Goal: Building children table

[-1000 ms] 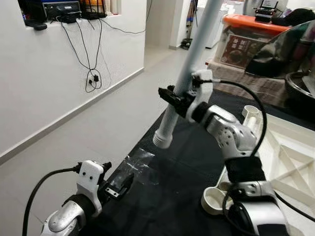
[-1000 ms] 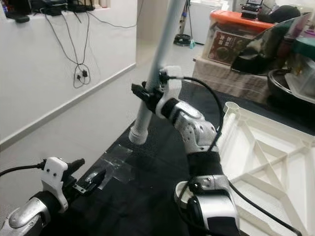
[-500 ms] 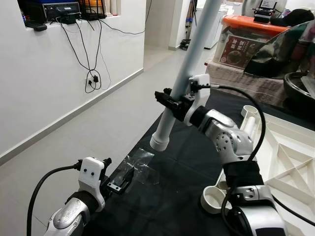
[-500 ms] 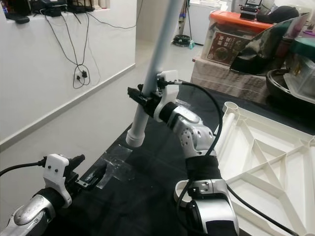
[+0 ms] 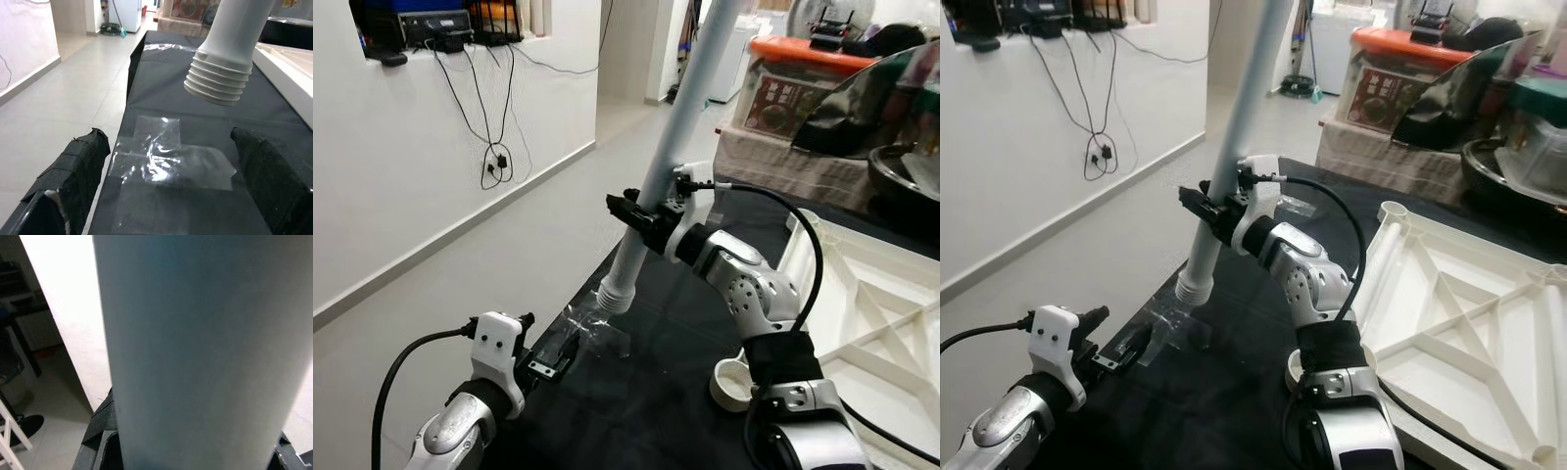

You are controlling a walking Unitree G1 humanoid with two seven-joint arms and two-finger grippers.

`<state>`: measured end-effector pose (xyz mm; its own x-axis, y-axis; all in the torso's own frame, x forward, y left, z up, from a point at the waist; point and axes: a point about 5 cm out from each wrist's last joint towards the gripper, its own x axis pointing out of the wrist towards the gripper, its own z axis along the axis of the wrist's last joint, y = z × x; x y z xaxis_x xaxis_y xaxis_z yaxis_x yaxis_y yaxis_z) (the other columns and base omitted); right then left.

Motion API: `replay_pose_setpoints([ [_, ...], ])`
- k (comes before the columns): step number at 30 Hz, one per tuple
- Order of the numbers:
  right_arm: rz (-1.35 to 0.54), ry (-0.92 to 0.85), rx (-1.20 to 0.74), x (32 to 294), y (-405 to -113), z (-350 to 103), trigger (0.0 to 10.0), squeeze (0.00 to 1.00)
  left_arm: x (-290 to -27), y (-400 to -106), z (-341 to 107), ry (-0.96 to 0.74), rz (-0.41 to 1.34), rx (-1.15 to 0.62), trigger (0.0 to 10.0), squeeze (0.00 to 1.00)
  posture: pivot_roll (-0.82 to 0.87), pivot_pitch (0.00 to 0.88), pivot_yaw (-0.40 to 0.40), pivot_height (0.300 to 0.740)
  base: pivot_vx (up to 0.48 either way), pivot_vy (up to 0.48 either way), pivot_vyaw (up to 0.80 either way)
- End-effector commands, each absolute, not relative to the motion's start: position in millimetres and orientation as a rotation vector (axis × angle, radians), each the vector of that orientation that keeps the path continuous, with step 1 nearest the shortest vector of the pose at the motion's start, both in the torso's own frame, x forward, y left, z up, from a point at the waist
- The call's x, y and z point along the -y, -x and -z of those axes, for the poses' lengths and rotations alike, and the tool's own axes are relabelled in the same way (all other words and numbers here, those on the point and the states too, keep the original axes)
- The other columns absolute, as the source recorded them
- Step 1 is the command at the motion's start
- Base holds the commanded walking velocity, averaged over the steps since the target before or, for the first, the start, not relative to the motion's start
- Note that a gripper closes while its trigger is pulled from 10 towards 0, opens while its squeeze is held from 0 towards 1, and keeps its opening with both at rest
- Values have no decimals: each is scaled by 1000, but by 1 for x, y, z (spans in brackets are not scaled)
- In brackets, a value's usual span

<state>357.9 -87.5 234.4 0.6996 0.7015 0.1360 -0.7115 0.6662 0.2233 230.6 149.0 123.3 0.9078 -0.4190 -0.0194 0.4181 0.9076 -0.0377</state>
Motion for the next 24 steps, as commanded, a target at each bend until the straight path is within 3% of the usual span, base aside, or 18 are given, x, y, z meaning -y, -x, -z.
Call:
replay_pose_setpoints([
  [1,-797,-277,64,88,-356,-236,0,0,-146,-231,-120,37,436,-36,10000,0,65,0,-80,740,0,-480,0],
  [20,-808,-287,61,83,-355,-235,0,0,-148,-234,-120,42,407,-33,10000,0,69,0,-85,740,0,0,0],
  [24,-812,-288,62,82,-355,-235,0,0,-146,-234,-120,32,419,-38,10000,0,69,0,-85,740,0,-427,0],
])
